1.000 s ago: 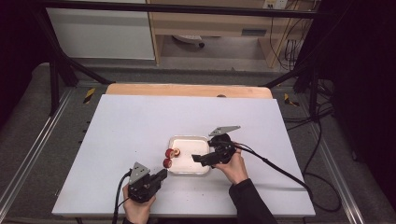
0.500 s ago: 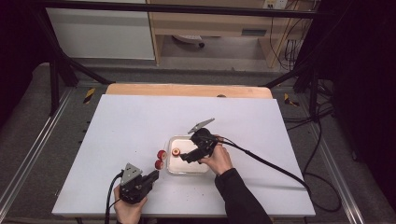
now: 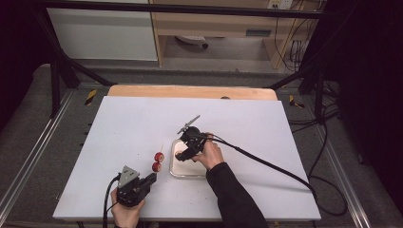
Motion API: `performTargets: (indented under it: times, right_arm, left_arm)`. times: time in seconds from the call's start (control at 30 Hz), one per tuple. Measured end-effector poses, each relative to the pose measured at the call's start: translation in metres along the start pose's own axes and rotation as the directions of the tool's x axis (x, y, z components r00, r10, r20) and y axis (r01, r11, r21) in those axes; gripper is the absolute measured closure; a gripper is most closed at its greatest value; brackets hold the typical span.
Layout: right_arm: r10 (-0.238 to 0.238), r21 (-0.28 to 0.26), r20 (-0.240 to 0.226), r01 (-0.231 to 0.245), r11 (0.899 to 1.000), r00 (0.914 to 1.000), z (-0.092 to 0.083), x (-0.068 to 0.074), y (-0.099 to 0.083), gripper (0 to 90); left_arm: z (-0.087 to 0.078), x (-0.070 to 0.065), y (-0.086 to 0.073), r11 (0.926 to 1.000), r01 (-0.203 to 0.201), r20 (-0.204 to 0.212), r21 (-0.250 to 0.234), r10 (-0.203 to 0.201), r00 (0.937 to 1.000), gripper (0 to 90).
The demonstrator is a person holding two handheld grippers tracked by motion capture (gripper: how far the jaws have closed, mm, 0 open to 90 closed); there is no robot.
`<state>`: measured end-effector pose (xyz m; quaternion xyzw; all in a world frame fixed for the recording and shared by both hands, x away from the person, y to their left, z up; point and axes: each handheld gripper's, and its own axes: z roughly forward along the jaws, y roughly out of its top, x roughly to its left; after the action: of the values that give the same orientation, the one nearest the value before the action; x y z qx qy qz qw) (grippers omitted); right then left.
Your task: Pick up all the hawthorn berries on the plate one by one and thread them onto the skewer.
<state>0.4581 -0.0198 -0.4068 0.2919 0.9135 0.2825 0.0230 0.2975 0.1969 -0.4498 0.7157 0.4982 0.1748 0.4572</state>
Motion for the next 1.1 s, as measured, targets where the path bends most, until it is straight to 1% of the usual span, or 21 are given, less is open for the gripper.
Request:
performTargets:
  times: [0.1,0.2,0.3,0.47,0.5,0.53,0.57,0.67,0.7,0.77,0.83,0.93,1.0,1.1]
  right_arm:
    - [-0.013,0.023,0.003,0.013,1.0,0.9999,0.004,-0.001,0.005,38.0]
    - [-0.008,0.041,-0.006,0.008,0.999,1.0,0.009,0.0,0.009,40.0]
    - [-0.013,0.071,0.006,0.013,0.997,0.9999,0.013,0.0,0.012,41.4]
    - [-0.015,0.086,-0.004,0.016,0.996,0.9999,0.019,0.002,0.017,44.5]
    - [-0.019,0.096,0.006,0.018,0.995,0.9998,0.02,0.002,0.018,45.3]
    - [-0.033,0.108,0.014,0.031,0.994,0.9994,0.021,0.002,0.019,45.9]
    - [-0.035,0.113,0.016,0.033,0.993,0.9993,0.022,0.003,0.019,46.6]
    - [-0.041,0.12,0.012,0.039,0.992,0.9991,0.024,0.003,0.02,48.4]
    - [-0.042,0.127,0.014,0.04,0.991,0.999,0.024,0.003,0.02,50.4]
    - [-0.039,0.131,0.017,0.037,0.991,0.9991,0.024,0.004,0.021,51.2]
    - [-0.048,0.141,0.018,0.045,0.989,0.9987,0.026,0.004,0.022,54.4]
    - [-0.053,0.15,0.016,0.05,0.987,0.9984,0.026,0.004,0.022,56.1]
    - [-0.048,0.154,0.013,0.045,0.987,0.9988,0.027,0.004,0.022,59.6]
    - [-0.045,0.163,0.014,0.042,0.986,0.9989,0.027,0.004,0.022,60.5]
  left_arm:
    - [0.0,0.001,0.0,1.0,0.001,-0.001,0.004,-0.001,1.0,88.2]
    - [0.001,0.001,0.0,1.0,0.003,0.004,0.004,-0.003,1.0,88.2]
    - [0.001,0.001,-0.001,1.0,-0.002,0.005,0.006,0.002,1.0,88.2]
    - [0.0,0.002,-0.001,1.0,0.002,0.007,0.008,-0.002,1.0,88.3]
    - [0.0,0.002,-0.001,1.0,0.002,0.007,0.008,-0.002,1.0,88.3]
    - [0.0,0.003,-0.001,1.0,0.002,0.006,0.008,-0.002,1.0,88.2]
    - [0.0,0.003,-0.001,1.0,0.001,0.007,0.008,-0.001,1.0,88.3]
    - [0.0,0.003,-0.001,0.9999,-0.001,0.008,0.01,0.001,1.0,88.3]
    - [0.001,0.003,-0.002,0.9999,0.001,0.008,0.011,-0.001,1.0,88.2]
    - [0.001,0.003,-0.002,0.9999,0.004,0.01,0.011,-0.005,0.9999,88.2]
    - [0.001,0.003,-0.001,0.9999,0.004,0.011,0.012,-0.004,0.9999,88.2]
    - [0.001,0.002,-0.001,0.9999,0.003,0.013,0.014,-0.003,0.9999,88.3]
    - [0.001,0.002,-0.001,0.9999,0.003,0.013,0.013,-0.003,0.9999,88.3]
    - [0.001,0.002,-0.001,0.9999,0.002,0.012,0.014,-0.002,0.9999,88.2]
